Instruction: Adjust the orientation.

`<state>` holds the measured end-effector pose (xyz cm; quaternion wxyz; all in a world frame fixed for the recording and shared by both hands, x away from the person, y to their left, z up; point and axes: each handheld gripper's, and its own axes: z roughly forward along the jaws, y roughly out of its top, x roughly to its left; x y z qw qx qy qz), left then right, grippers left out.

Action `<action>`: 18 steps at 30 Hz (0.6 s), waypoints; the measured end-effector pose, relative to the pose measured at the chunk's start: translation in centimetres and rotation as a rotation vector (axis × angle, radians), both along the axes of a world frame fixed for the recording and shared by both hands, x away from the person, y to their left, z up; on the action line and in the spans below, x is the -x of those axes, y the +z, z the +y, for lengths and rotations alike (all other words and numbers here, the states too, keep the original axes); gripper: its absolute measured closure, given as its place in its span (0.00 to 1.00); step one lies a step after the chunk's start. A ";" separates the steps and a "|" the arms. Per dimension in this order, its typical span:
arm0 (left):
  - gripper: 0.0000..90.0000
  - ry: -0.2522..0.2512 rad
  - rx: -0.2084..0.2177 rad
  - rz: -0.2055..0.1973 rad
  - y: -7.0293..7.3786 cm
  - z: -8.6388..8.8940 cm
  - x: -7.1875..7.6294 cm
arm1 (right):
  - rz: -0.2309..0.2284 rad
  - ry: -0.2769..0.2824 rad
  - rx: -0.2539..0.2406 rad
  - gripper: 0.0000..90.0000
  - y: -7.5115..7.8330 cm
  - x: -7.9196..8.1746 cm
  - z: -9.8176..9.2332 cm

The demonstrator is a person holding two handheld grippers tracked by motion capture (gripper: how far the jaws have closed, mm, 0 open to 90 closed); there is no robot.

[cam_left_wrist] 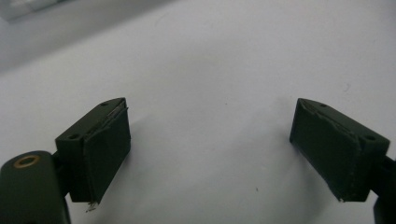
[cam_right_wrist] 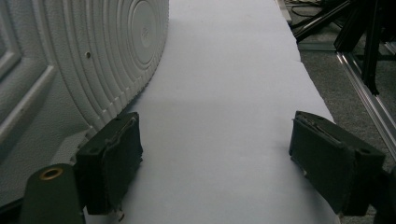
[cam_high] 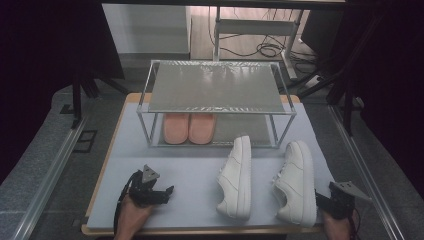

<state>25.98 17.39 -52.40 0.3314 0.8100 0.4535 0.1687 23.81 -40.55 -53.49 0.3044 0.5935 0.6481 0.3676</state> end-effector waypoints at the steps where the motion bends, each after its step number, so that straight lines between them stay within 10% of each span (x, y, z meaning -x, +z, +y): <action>1: 0.14 0.001 0.001 0.000 0.0 0.0 0.0 | 0.000 0.000 0.000 0.19 0.0 0.0 0.0; 18: 0.14 0.002 0.000 -0.005 0.0 0.0 0.0 | 0.075 -0.001 -0.048 0.19 1.0 -0.2 0.0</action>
